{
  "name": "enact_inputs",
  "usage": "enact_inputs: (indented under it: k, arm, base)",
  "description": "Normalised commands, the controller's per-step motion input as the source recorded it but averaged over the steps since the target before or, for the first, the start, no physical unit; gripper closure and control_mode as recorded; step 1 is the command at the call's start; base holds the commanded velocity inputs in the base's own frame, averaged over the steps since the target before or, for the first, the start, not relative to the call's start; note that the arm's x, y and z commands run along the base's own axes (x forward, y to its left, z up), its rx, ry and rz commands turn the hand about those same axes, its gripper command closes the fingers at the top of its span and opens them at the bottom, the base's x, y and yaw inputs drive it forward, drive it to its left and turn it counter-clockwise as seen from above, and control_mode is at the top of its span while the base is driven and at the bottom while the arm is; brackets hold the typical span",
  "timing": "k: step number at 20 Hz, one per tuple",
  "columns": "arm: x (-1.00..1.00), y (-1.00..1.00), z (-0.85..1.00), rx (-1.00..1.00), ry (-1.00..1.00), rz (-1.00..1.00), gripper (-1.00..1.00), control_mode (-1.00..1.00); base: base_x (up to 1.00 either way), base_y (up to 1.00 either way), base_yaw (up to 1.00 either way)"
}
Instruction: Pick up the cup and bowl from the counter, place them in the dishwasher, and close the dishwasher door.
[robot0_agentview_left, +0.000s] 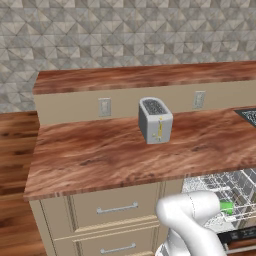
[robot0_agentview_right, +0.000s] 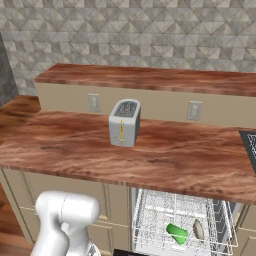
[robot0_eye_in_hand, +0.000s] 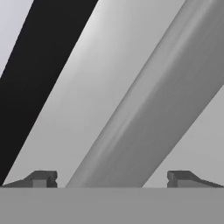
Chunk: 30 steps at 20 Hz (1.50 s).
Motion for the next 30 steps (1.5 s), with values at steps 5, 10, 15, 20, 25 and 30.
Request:
enact_inputs:
  k: [5,10,15,20,25,30]
  arm:
    - [1.0,0.03,-0.14,0.0,0.0,0.0,-1.0,-1.0]
    - [1.0,0.07,-0.16,0.0,0.0,0.0,-1.0,-1.0]
    - [1.0,0.08,-0.18,0.0,0.0,0.0,-1.0,-1.0]
    - [1.0,0.08,-0.19,0.0,0.0,0.0,-1.0,-1.0]
    - [1.0,0.08,-0.2,0.0,0.0,0.0,-1.0,-1.0]
    - [1.0,0.05,-0.23,0.0,0.0,0.0,-1.0,-1.0]
  base:
    - [0.0,0.0,0.0]
    - [0.0,0.0,0.0]
    - [0.0,0.0,0.0]
    - [0.0,0.0,0.0]
    - [0.0,0.0,0.0]
    - [0.0,0.0,0.0]
